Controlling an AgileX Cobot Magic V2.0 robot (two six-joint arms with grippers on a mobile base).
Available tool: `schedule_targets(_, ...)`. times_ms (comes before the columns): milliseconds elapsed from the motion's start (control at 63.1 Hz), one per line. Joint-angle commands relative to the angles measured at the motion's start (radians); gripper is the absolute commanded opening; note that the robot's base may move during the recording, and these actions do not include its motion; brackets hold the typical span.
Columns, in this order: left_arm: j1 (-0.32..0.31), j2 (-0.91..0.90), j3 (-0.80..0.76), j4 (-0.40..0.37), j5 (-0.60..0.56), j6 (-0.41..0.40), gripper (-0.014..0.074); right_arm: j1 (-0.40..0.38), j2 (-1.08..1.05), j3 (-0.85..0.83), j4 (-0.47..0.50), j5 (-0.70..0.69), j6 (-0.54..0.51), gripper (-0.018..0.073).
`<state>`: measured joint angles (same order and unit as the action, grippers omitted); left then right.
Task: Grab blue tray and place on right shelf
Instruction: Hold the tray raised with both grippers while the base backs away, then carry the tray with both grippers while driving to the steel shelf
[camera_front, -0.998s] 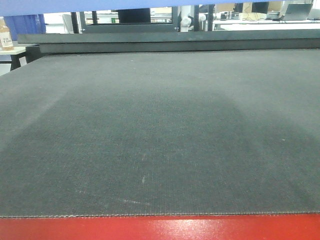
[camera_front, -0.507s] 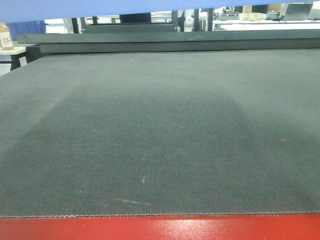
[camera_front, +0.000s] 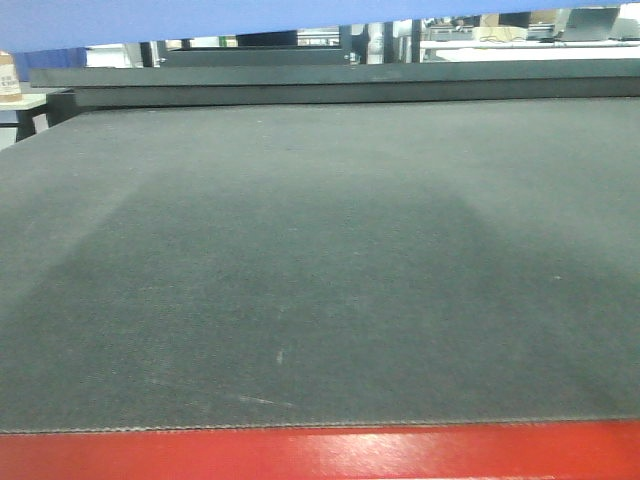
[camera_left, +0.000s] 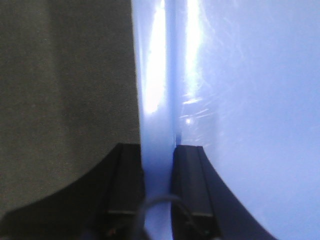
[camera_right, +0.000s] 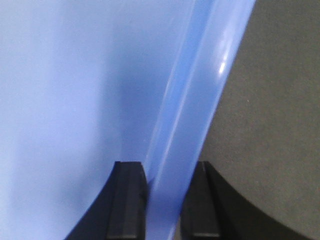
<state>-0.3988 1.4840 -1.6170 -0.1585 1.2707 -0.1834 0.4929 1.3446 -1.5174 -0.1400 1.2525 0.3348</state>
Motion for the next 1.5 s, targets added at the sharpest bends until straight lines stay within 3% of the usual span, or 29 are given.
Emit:
schedule_targets(0, -0.015, -0.031, -0.03, -0.063, 0.068, 0.019, -0.0048, 0.006, -0.03, -0.024, 0.011, 0.004, -0.036, 0.0057)
schedule_targets(1489, -0.015, -0.031, -0.03, -0.078, 0.068, 0.019, -0.0048, 0.006, -0.03, -0.024, 0.011, 0.005, -0.036, 0.0057)
